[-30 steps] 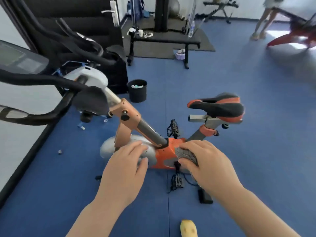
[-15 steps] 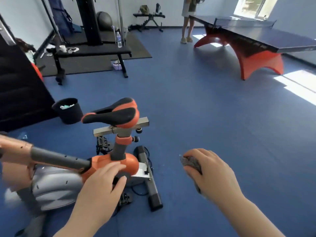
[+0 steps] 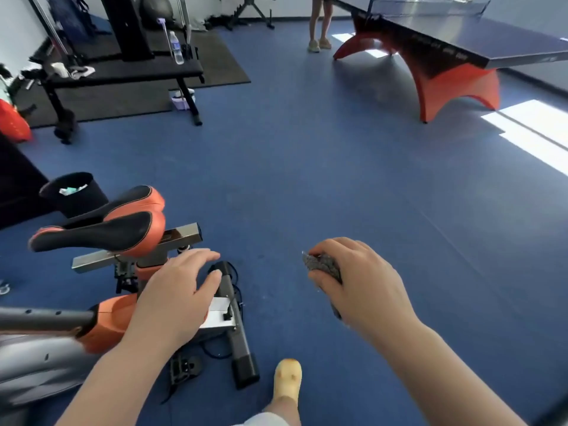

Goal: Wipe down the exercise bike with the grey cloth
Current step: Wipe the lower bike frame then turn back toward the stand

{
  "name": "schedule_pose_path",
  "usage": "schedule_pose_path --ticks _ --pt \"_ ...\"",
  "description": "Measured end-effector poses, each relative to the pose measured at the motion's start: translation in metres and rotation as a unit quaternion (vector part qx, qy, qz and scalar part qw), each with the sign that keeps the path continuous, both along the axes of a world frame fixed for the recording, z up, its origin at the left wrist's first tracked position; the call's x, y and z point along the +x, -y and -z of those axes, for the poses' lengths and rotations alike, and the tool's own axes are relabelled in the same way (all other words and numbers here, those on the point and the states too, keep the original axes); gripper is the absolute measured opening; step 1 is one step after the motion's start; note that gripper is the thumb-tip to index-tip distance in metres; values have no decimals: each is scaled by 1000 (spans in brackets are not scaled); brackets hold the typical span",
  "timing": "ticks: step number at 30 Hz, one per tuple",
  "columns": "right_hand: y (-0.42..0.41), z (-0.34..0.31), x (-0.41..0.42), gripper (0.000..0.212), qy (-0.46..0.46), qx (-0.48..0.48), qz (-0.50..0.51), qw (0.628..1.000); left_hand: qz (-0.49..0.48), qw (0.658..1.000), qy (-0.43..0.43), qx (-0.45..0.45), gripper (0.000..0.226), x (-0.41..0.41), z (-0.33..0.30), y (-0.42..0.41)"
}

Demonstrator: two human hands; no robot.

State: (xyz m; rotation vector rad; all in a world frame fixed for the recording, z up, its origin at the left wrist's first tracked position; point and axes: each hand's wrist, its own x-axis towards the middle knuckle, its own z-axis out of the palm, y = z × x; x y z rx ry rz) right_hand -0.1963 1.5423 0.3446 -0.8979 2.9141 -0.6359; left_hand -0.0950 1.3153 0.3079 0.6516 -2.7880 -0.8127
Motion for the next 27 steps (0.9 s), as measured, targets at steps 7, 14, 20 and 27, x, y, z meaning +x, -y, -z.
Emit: schedule_pose_path --ticks 7,14,20,27 --pt "42 18 -131 12 -7 30 -60 998 -44 998 -19 38 31 -123 28 17" --pt "113 5 -247 12 4 30 -159 987 -103 994 -4 22 31 -215 12 52" --pt "170 10 -323 13 18 20 -234 972 -149 989 5 1 32 -274 2 82" --pt "266 4 -446 14 -13 27 -360 932 -295 955 -20 -1 34 -366 3 135"
